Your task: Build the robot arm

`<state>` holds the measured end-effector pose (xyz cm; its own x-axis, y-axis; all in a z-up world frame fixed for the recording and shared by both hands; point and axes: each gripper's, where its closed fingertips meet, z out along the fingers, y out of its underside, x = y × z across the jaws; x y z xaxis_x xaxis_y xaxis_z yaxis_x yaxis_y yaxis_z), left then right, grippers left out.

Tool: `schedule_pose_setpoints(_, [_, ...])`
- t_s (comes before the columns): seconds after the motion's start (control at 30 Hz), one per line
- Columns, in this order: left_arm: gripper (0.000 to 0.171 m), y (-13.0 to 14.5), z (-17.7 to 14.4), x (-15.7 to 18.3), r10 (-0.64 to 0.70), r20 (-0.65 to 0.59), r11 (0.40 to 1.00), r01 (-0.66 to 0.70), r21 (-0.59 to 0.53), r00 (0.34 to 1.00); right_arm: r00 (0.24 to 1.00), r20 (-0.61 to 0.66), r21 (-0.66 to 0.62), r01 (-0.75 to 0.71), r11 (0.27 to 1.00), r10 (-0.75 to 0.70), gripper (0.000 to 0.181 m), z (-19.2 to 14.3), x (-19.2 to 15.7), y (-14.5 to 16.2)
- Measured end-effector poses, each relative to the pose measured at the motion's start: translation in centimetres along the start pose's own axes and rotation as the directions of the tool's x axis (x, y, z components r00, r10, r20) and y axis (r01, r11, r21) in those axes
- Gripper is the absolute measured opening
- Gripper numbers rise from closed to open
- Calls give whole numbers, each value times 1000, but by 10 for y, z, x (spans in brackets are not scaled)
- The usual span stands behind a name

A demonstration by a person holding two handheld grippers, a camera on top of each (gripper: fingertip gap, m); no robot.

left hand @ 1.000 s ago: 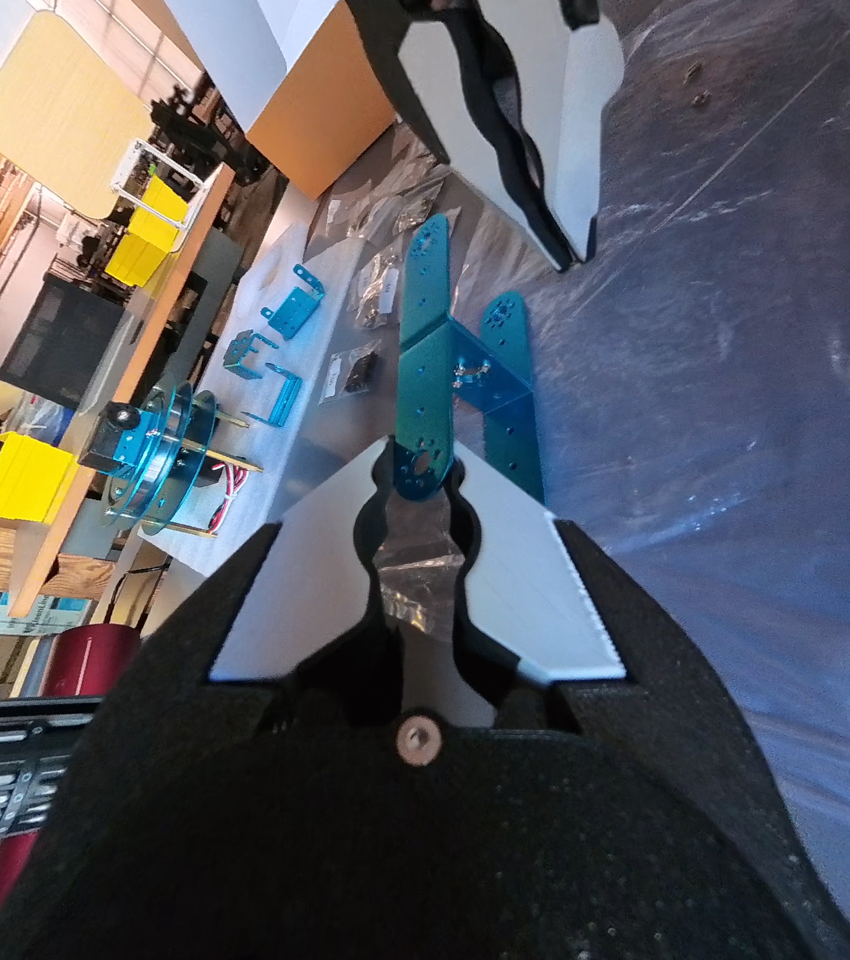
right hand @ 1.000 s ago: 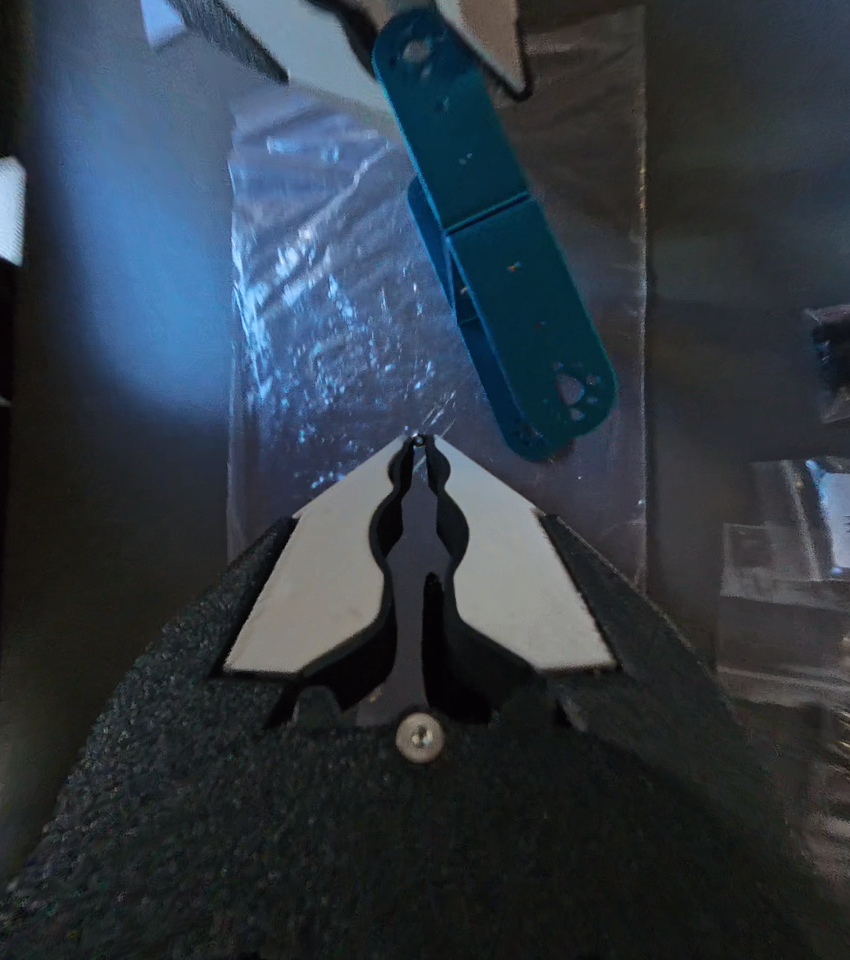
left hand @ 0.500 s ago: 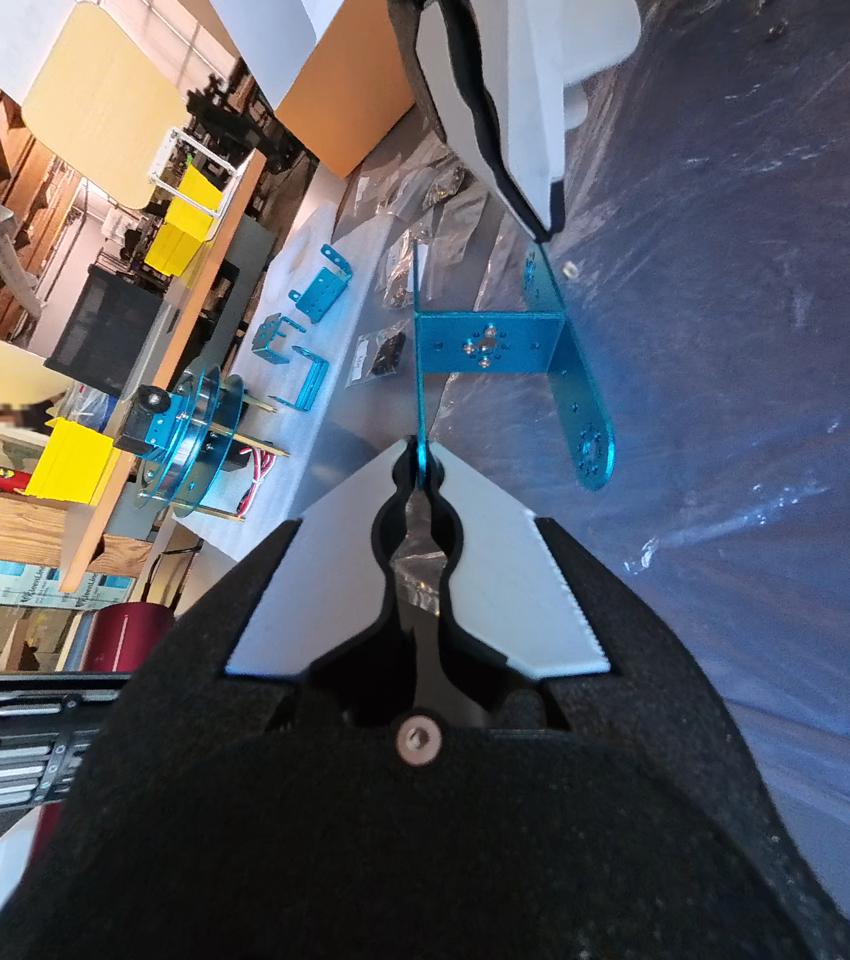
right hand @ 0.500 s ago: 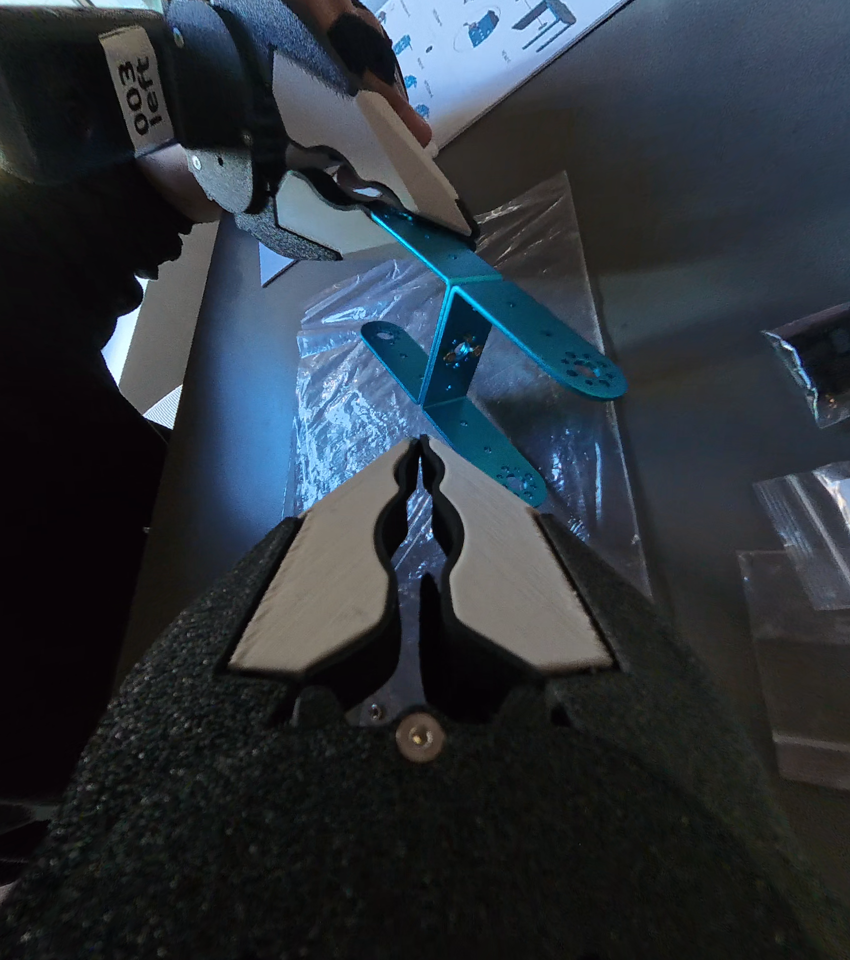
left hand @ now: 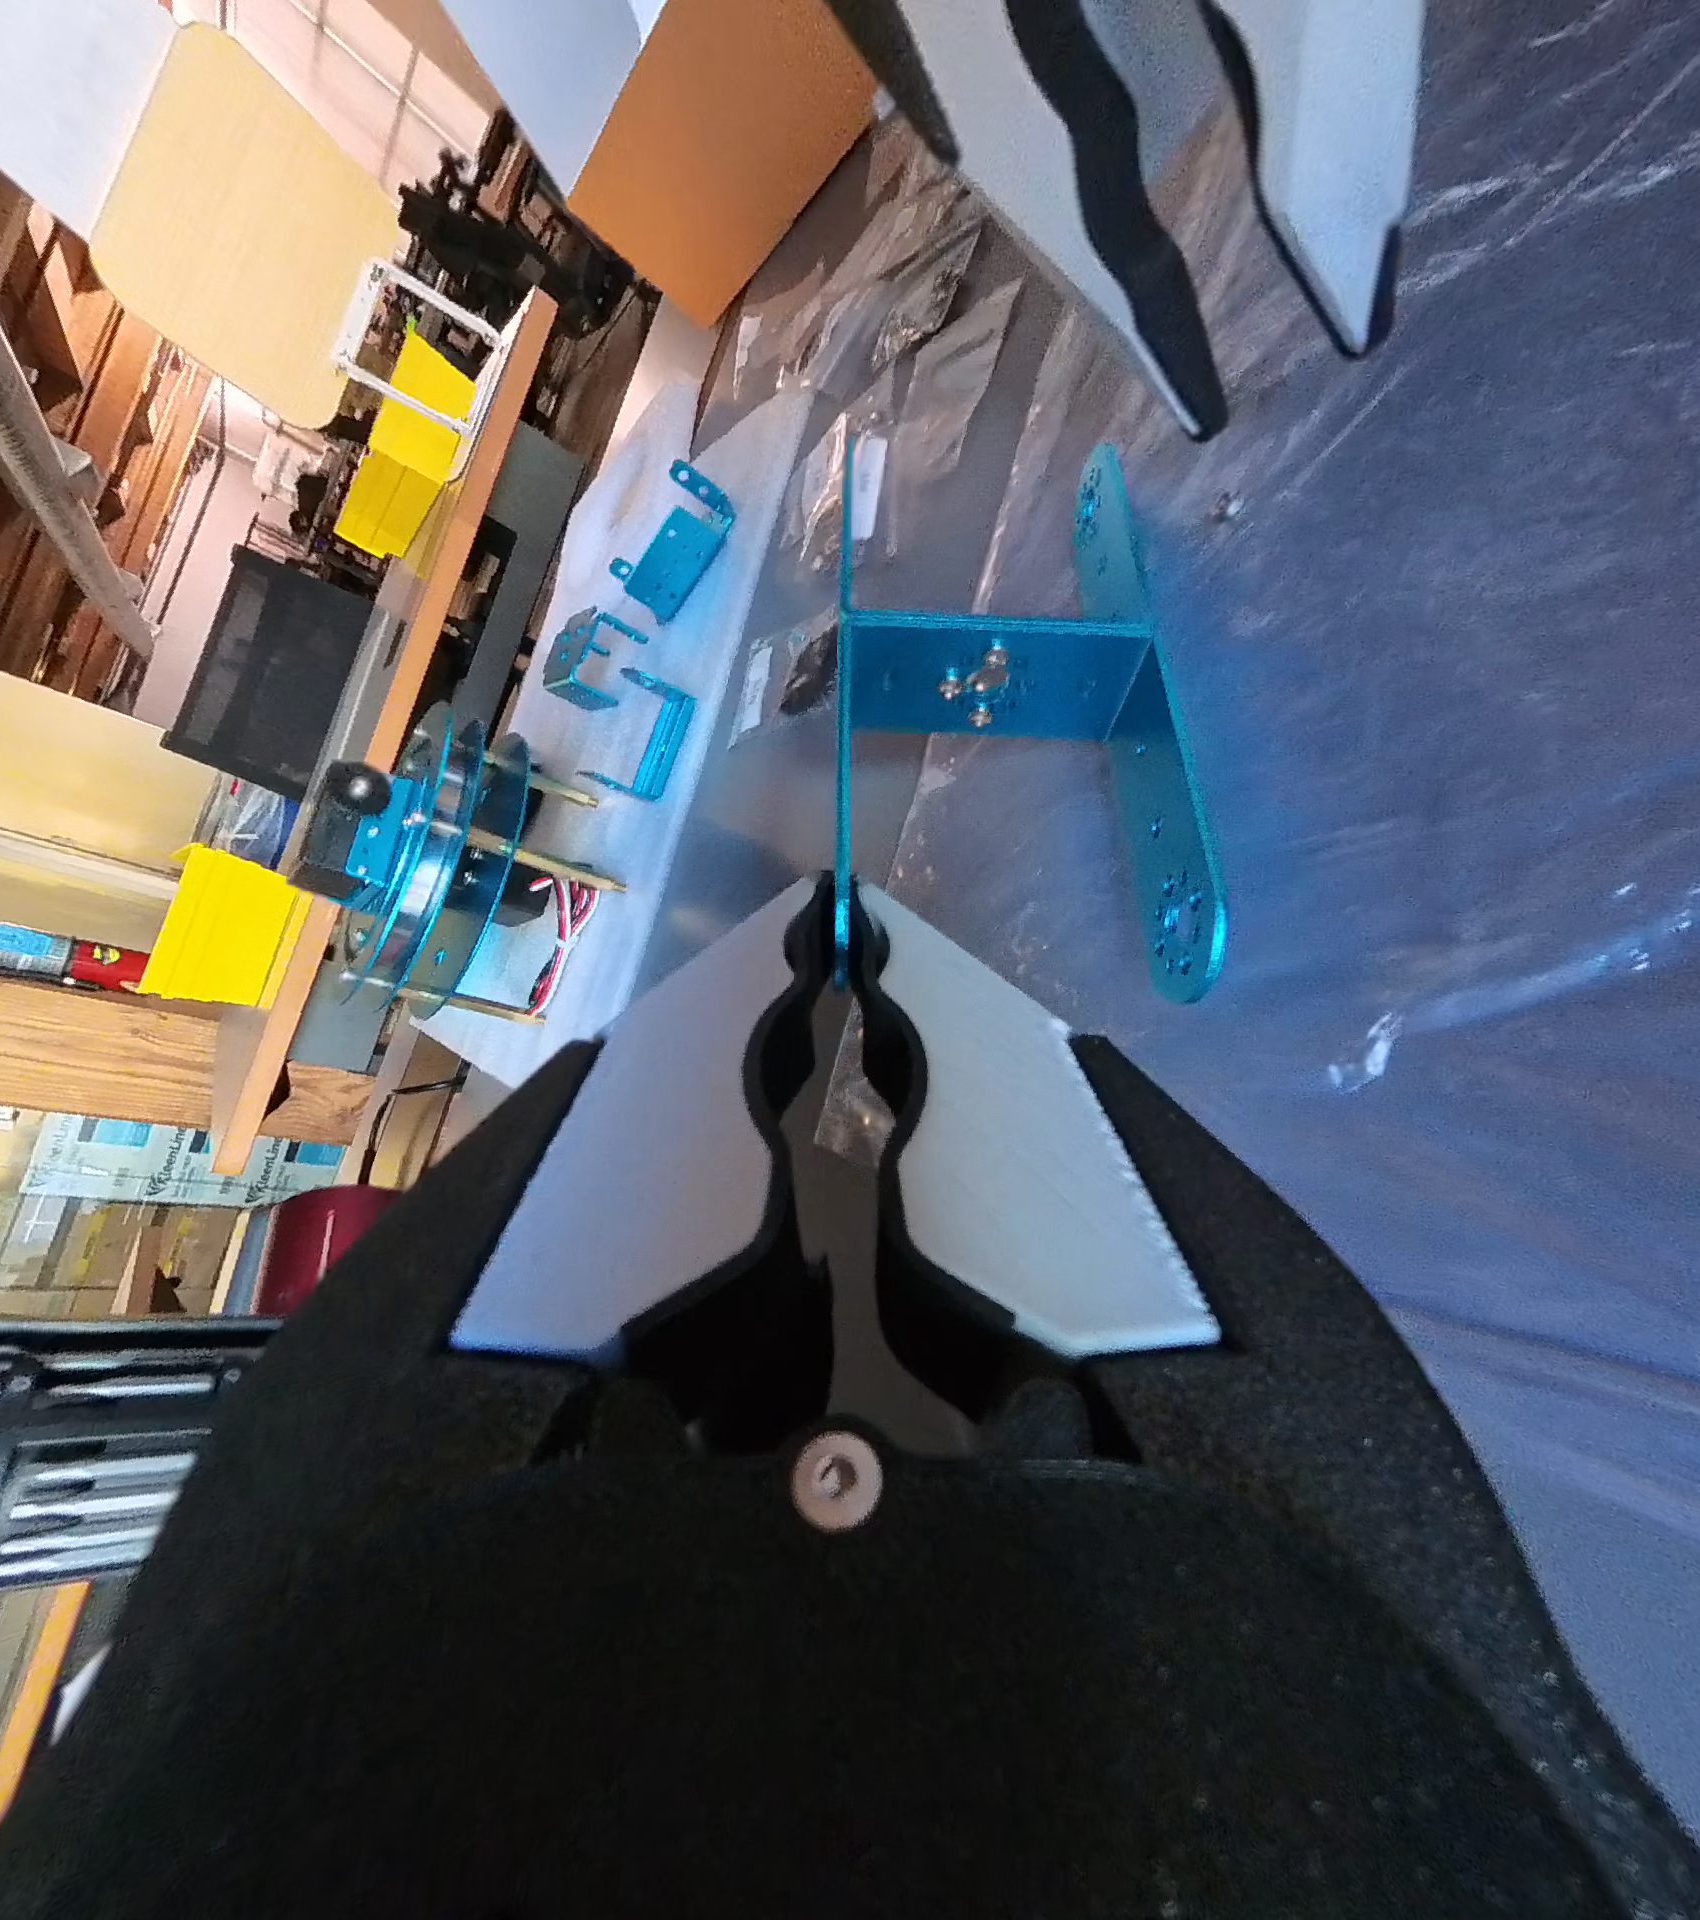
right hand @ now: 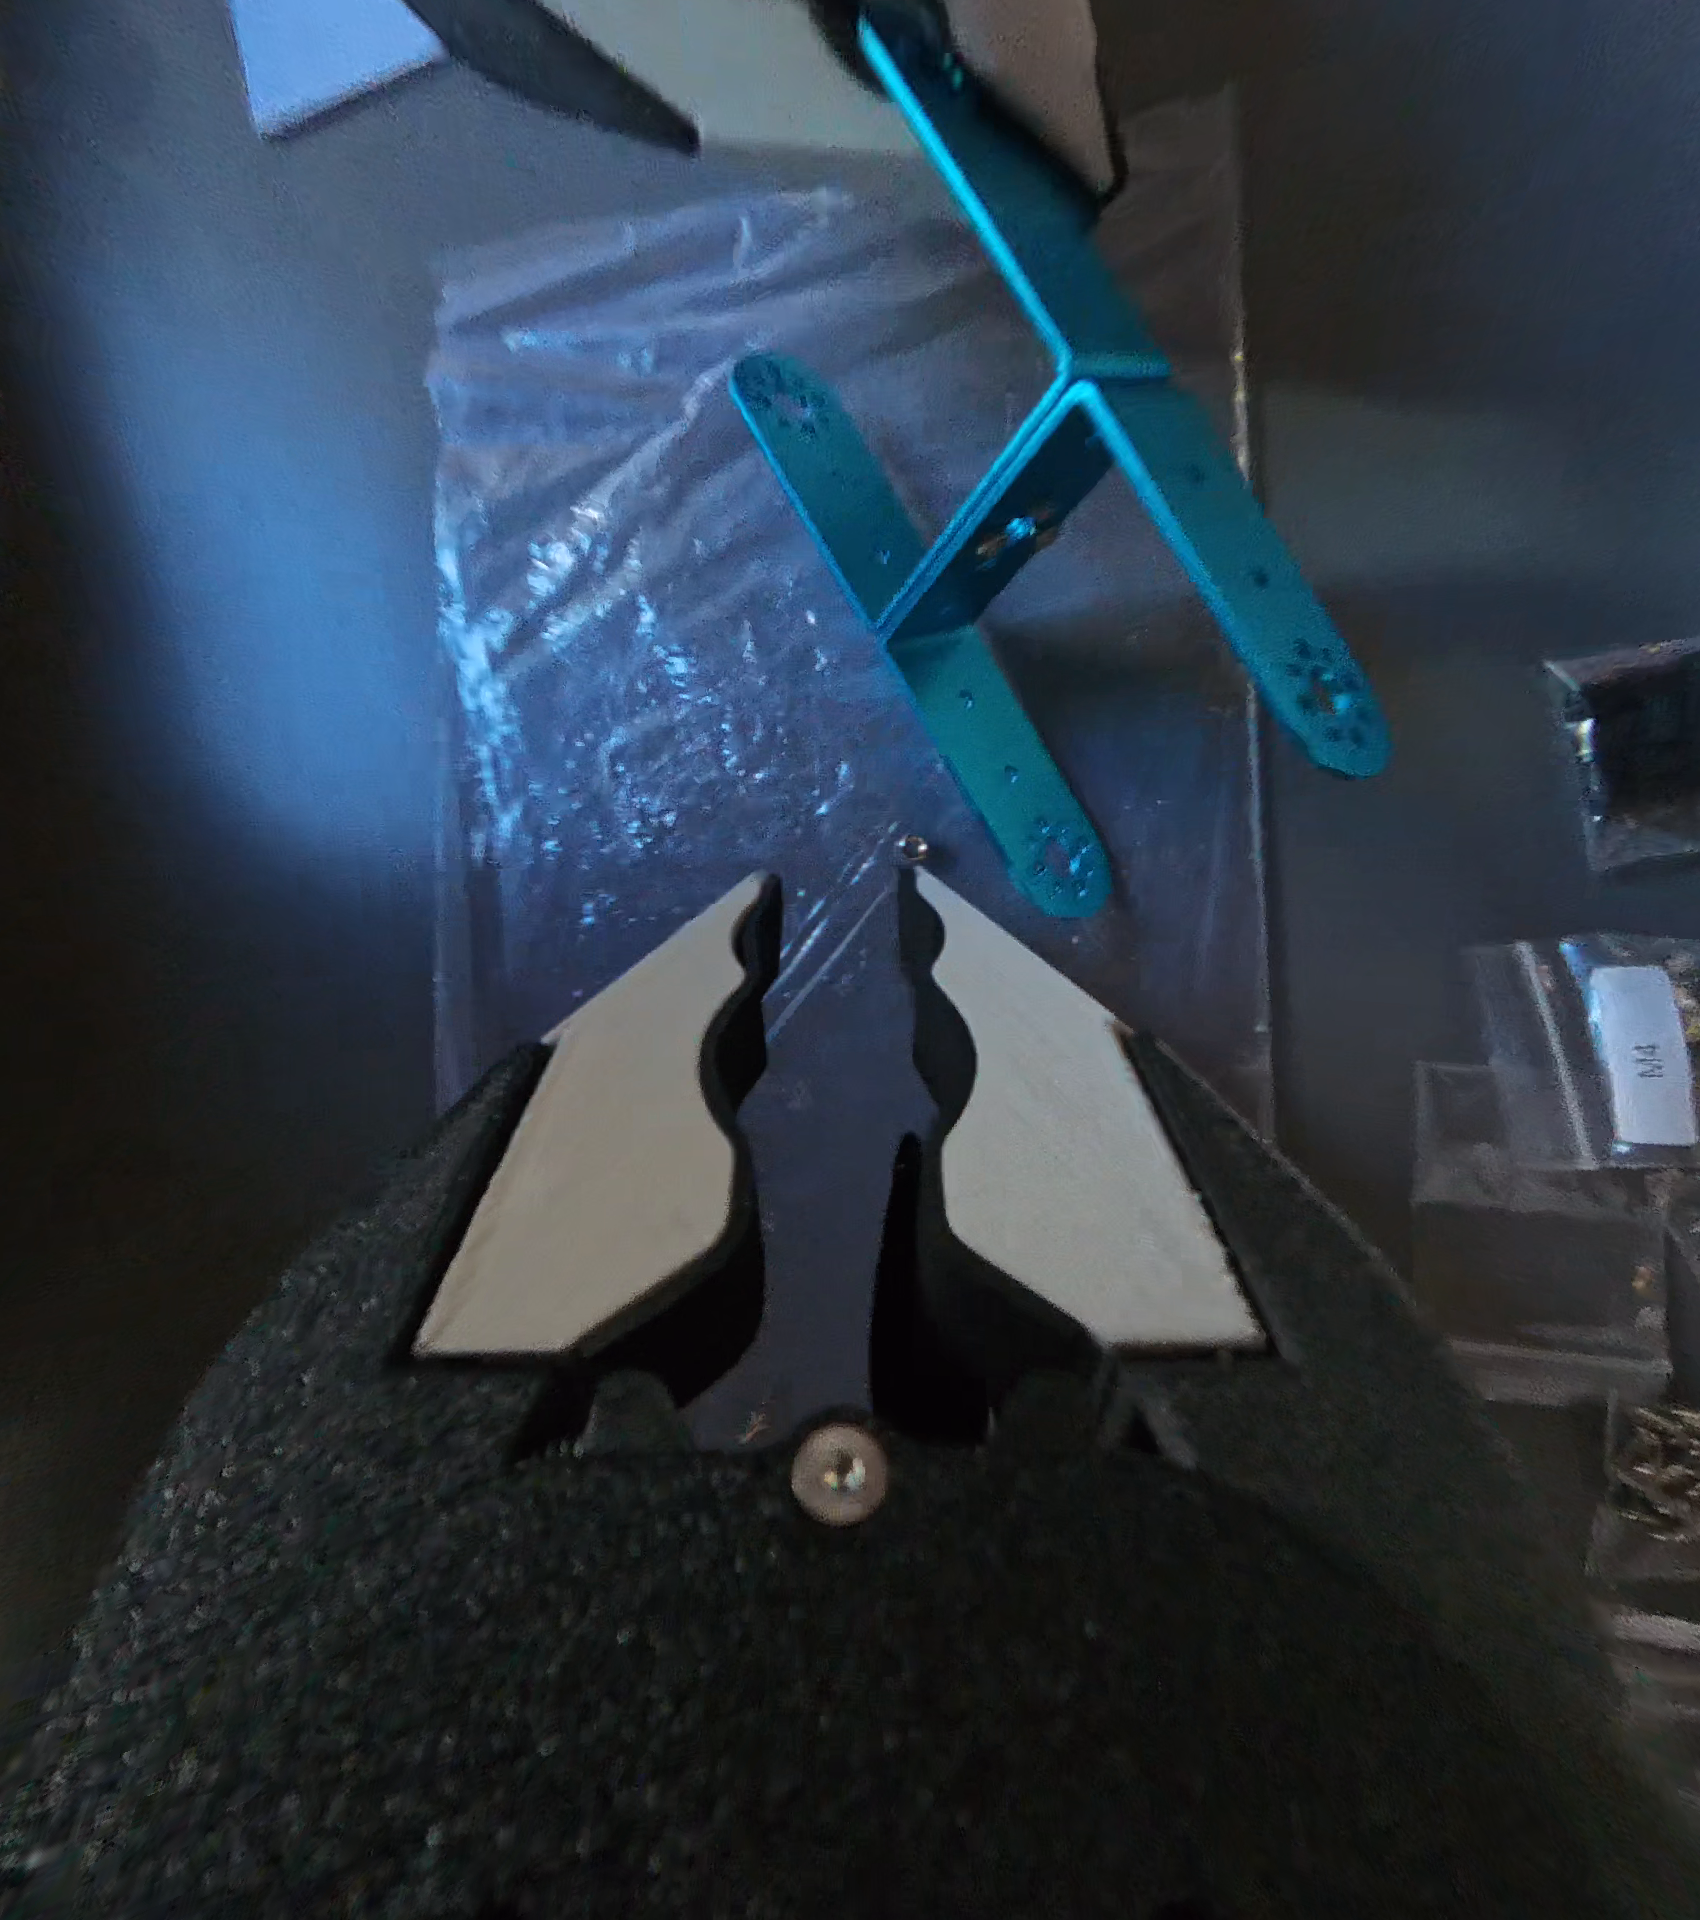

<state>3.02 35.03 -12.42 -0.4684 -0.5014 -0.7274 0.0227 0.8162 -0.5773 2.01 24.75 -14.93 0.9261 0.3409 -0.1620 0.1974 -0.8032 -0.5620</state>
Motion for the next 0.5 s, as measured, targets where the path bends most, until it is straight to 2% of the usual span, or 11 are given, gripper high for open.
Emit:
schedule_pose_setpoints(0.1, [0, 6, 0, -5, -18, -4, 1000, 18, -5, 1000, 997, -54, -50, 45, 998, -48, 20, 7, 6, -2])
schedule_pose_setpoints(0.23, [0, 14, 0, -10, -15, 3, 1000, 15, -24, 1000, 998, -16, -136, 50, 989, -53, 18, 11, 11, -1])
schedule_pose_setpoints(0.5, [0, 23, 2, -8, -11, -28, 999, 10, -47, 1000, 979, 14, -275, 200, 940, -204, 5, 14, 17, 1])
